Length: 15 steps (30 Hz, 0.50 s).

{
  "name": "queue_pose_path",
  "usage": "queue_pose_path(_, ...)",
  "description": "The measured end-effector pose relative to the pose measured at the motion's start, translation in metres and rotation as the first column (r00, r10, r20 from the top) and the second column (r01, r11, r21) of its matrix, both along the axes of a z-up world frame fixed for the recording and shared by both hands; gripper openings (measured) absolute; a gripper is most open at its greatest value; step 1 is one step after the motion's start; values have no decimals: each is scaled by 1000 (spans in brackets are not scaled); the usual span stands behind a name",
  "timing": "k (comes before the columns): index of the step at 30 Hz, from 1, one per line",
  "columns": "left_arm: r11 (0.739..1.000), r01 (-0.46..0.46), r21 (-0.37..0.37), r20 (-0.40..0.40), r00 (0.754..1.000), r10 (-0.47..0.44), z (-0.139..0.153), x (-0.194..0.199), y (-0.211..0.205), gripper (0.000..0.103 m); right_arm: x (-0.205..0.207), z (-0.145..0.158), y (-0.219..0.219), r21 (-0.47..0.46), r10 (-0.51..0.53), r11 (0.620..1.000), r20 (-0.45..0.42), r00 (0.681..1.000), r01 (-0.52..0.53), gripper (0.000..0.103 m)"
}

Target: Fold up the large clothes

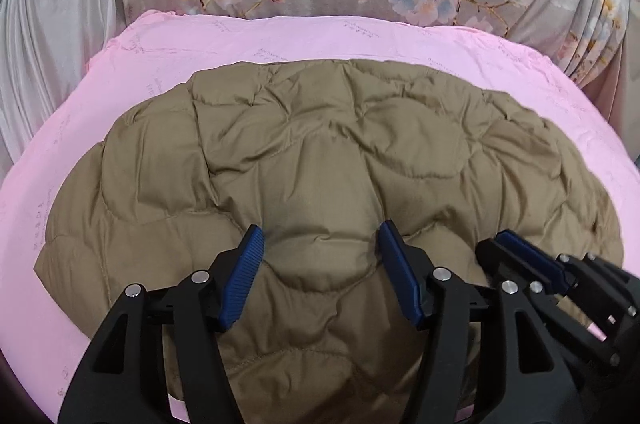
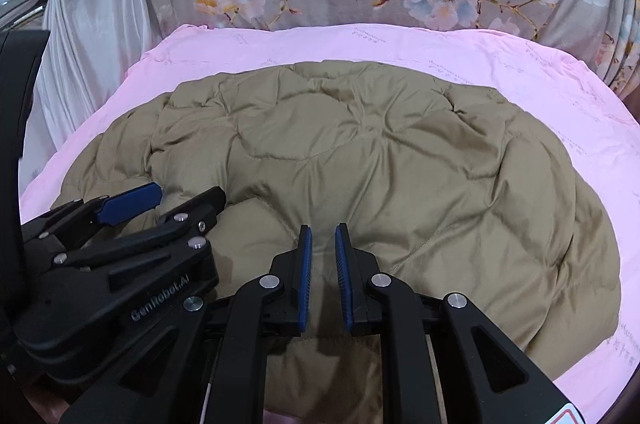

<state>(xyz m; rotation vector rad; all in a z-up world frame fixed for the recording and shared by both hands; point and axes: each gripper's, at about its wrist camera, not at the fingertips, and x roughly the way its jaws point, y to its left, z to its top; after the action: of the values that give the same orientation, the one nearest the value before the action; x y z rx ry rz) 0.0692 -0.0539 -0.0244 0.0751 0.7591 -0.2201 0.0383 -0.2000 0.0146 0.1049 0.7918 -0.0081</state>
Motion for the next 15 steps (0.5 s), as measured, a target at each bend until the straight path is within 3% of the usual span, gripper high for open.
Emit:
queue_pose_path(4, 999, -3, 42, 4, 1000, 3, -8, 0, -5, 58, 4, -7, -5, 28, 1, 1000, -27, 1000, 0, 14)
queue_pose_path(15, 998, -7, 67, -27, 1000, 9, -15, 5, -8, 57, 8, -15, -7, 38, -1, 999, -62, 998, 4, 14)
